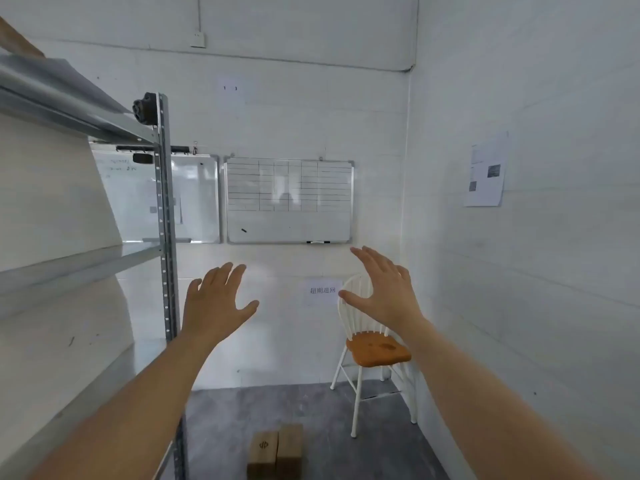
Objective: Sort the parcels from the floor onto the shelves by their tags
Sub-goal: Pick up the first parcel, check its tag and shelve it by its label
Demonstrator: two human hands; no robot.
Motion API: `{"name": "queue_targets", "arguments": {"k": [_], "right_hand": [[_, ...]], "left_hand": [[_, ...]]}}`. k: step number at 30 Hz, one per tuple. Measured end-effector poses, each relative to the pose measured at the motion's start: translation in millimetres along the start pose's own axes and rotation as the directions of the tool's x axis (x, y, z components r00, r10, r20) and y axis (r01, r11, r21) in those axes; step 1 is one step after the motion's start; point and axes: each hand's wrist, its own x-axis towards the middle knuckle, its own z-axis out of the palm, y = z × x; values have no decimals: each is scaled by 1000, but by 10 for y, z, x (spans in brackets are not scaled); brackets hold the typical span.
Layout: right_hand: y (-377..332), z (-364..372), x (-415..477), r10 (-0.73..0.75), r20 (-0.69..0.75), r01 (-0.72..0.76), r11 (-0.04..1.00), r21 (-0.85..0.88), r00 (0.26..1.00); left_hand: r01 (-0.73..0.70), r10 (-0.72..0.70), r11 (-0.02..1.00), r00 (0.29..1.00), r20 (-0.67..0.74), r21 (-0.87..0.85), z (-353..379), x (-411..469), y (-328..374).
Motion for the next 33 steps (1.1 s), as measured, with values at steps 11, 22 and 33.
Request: {"name": "queue_targets", "arguments": {"k": [11,22,33], "right_hand": [[393,685,619,27,27,-26,1000,-12,999],[395,1930,1742,77,30,-76,997,-24,997],[842,3399,2683,96,107,-97,995,-1,990]], "left_hand": [[12,-12,1000,1000,-2,-9,749,701,-203],[23,-22,997,1000,10,-78,1839,2041,-955],[62,-53,995,992,111,-73,3198,2952,-1498]]}}
